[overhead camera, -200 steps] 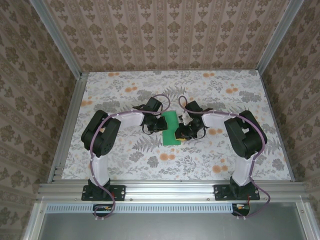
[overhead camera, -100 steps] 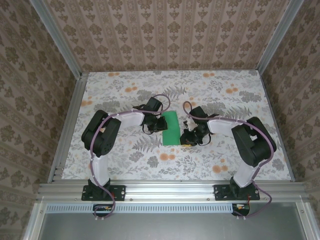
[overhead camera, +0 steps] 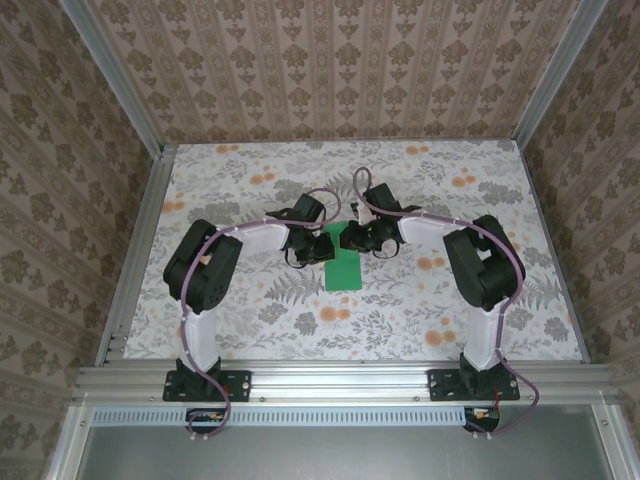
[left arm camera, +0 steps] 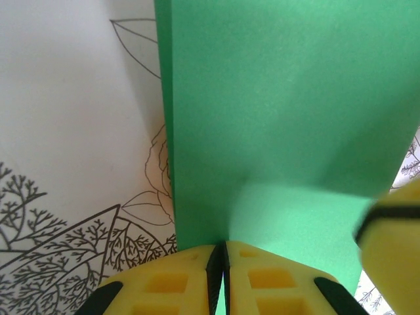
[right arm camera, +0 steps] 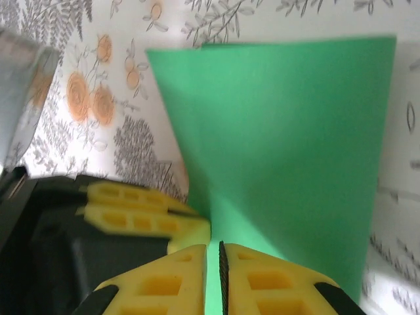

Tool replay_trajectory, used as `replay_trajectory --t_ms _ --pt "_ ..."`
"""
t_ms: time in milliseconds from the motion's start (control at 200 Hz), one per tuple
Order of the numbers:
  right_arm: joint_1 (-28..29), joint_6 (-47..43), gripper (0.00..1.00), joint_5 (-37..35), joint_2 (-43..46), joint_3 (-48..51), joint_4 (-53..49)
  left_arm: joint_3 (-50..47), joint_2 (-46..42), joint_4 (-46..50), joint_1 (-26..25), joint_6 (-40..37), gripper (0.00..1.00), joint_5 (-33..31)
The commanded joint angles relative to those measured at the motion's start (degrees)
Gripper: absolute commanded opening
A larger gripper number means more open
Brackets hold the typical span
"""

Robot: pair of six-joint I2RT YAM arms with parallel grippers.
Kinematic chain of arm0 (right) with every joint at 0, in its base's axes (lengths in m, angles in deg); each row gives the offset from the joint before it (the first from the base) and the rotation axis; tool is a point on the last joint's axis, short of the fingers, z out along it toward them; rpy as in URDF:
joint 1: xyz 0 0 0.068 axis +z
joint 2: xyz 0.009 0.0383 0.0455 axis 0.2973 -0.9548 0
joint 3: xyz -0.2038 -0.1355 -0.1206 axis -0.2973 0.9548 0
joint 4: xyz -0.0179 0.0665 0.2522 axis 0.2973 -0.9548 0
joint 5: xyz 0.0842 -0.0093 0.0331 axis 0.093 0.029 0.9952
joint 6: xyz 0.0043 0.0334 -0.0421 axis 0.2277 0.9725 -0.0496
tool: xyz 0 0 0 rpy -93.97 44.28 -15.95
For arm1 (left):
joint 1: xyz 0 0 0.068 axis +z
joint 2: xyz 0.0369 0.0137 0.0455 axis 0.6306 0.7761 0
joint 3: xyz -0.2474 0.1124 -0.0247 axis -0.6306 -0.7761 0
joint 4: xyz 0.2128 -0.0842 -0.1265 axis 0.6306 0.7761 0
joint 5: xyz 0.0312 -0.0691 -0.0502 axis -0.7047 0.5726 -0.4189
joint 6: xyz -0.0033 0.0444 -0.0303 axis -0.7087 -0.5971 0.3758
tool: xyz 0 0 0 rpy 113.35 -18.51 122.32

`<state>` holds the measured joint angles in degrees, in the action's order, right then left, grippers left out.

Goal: Fold a paper plane with a square sheet of paper (pick it up from the middle)

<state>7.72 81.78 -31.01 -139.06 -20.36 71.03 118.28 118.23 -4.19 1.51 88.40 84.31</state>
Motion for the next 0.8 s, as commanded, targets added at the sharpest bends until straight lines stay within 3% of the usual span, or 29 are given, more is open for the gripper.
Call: replay_trajectory --t_ms 0,270,530,795 --pt "-0.4 1.7 0.16 -2.5 -2.7 -3.0 1.5 -2.8 6.4 6.6 -1.0 -1.3 0.15 -5.1" --pt "-3.6 5.2 0.16 -4.9 -5.6 -0.6 4.7 -3.4 6.5 7.0 -1.1 -1.3 0.15 -4.8" --pt "-3.5 6.5 0.17 -4.1 -3.4 -3.8 2.5 -3.9 6.7 6.5 -1.2 -1.6 0.14 -4.3" --pt "-3.7 6.7 0.17 -6.5 -8.3 -6.3 1.5 -3.6 7.0 6.8 -1.2 -1.7 0.14 -4.2"
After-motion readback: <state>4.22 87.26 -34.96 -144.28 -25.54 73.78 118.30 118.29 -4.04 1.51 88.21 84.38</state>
